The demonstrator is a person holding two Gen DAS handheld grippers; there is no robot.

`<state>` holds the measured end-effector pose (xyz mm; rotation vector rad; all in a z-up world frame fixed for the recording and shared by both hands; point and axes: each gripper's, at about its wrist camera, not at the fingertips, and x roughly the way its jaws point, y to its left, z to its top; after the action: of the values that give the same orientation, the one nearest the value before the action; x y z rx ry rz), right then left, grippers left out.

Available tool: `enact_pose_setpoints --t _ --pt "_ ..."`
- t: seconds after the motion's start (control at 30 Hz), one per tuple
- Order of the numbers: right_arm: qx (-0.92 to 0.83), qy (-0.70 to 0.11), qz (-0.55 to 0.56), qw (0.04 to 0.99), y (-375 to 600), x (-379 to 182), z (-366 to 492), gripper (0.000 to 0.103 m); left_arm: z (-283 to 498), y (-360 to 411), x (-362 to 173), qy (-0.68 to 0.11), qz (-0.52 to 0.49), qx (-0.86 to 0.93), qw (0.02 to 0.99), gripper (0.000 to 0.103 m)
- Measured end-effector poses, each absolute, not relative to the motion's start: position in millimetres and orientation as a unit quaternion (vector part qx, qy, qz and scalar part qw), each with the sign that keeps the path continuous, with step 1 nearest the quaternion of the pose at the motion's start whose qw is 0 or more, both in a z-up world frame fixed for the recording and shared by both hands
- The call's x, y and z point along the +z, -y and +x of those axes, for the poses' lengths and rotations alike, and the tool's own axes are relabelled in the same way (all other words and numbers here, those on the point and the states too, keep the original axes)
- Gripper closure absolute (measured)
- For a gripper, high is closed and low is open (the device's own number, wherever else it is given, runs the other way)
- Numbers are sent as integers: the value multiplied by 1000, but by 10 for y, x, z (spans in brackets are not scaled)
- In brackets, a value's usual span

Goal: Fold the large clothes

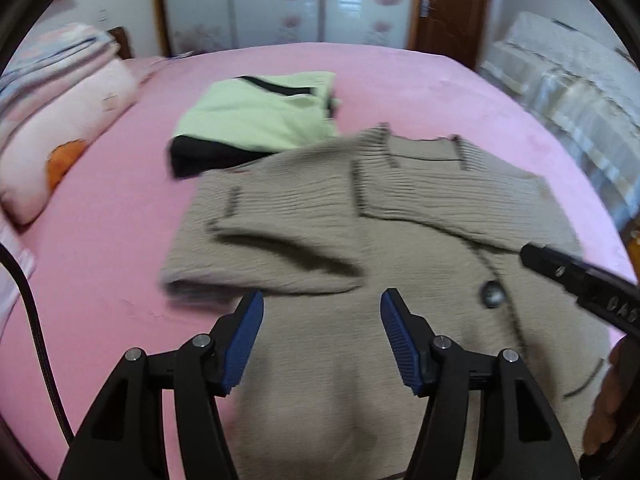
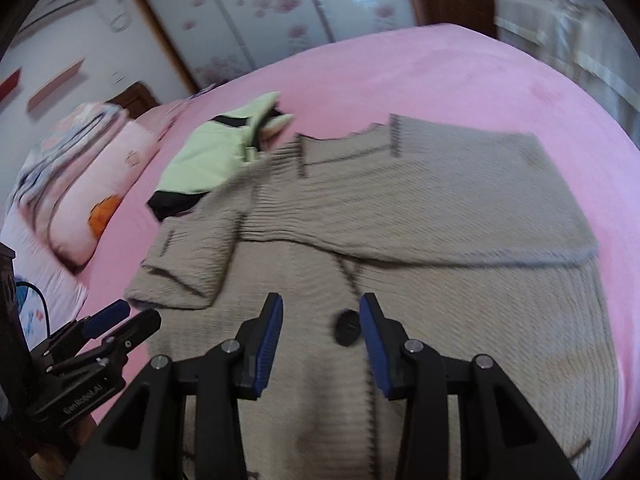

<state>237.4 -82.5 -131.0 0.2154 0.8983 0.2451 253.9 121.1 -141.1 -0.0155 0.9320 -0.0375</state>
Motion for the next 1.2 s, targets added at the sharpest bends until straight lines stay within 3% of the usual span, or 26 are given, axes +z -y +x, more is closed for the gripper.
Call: enact_pose_setpoints --t 0.13,0.27,0.7,0.73,0.77,0.8,0.83,1.07,1.2 --pt "162 -417 41 893 288 -1198 2528 60 2511 -1636 -1567 -464 -21 42 885 43" --pt "195 -404 -10 894 -169 -1172 2671 44 2481 -1998 -1742 -479 -61 68 873 43" --pt "214 -448 -186 848 -1388 -1771 3192 43 2456 -2233 -2043 -492 -131 67 858 43" --pt "200 -453 -202 845 -1423 -1842 3243 46 2469 -2236 -2054 -492 -133 67 858 43" --pt "190 -458 -208 843 -1423 -1878 3284 72 2476 -2239 -2059 -493 -136 66 857 43" --pt "187 -470 -202 839 -1388 -1894 3334 91 2503 -2231 -2060 -493 -138 65 857 43" --pt "187 -477 -188 838 -1340 -1874 3366 96 2509 -2227 -2058 -492 -140 64 857 43" --pt "155 -359 -10 920 -60 -729 3398 97 2540 -2073 -1996 -485 -129 54 863 43" --pt "65 -318 40 945 982 -605 3278 96 2533 -1933 -1976 -482 -125 40 866 43"
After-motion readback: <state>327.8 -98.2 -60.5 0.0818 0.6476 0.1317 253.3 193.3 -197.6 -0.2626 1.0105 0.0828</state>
